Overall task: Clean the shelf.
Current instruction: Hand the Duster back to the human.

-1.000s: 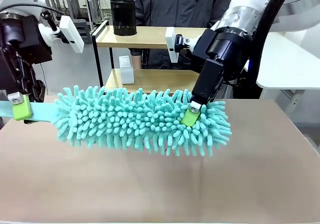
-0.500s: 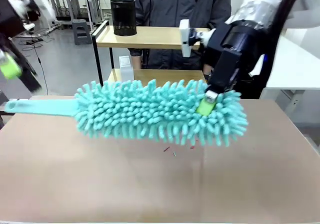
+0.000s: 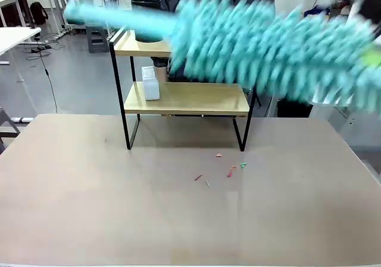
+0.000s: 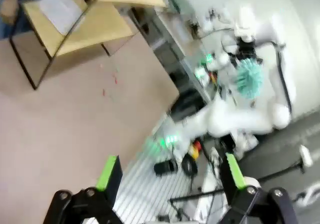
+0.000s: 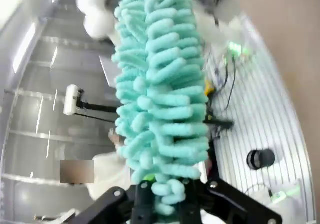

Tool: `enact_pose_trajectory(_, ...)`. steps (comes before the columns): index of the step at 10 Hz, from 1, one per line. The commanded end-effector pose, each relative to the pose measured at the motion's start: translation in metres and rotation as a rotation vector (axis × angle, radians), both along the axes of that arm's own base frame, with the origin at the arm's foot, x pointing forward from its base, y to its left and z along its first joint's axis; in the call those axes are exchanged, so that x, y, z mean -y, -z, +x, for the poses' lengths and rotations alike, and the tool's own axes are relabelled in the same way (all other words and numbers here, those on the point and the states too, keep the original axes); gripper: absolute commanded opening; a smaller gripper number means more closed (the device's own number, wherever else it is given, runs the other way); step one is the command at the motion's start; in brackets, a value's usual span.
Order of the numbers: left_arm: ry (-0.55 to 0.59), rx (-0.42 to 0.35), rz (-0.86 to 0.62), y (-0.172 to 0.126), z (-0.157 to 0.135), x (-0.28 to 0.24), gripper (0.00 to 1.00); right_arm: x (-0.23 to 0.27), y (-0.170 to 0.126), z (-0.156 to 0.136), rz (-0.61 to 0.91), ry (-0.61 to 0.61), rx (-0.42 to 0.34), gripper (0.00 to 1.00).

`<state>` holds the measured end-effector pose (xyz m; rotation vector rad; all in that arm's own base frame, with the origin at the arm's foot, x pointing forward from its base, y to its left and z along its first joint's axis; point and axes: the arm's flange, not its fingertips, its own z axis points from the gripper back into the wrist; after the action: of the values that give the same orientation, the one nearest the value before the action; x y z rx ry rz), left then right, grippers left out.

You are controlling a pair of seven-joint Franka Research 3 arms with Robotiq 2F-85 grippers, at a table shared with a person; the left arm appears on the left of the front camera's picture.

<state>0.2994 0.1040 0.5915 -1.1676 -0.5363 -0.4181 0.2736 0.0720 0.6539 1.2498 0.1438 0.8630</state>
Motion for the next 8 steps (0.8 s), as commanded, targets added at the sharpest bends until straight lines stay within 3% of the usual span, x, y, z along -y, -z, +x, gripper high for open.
enact_pose_trajectory(1,-0.06,0.024,-0.09,0.02,0.0,0.019,1.0,0.064,-0.01,-0.02,0.211,0.364,0.119,0.0)
enact_pose_trajectory(2,-0.041,0.0,-0.105,0.029,0.007,0.017,1.0,0.098,0.001,-0.021,0.28,0.572,0.103,0.0)
enact_pose_trajectory(3,-0.006,-0.017,-0.118,0.036,0.016,0.02,1.0,0.128,0.025,-0.011,0.328,0.786,0.032,0.0)
enact_pose_trajectory(5,0.039,-0.016,-0.128,0.04,0.03,0.024,1.0,0.154,0.069,0.011,0.307,1.051,-0.089,0.0)
enact_pose_trajectory(6,-0.027,-0.035,-0.108,0.041,0.013,0.019,1.0,0.159,0.086,0.022,0.283,1.133,-0.128,0.0)
enact_pose_trajectory(8,-0.027,-0.035,-0.108,0.041,0.013,0.019,1.0,0.161,0.128,0.063,0.185,1.2,-0.245,0.0)
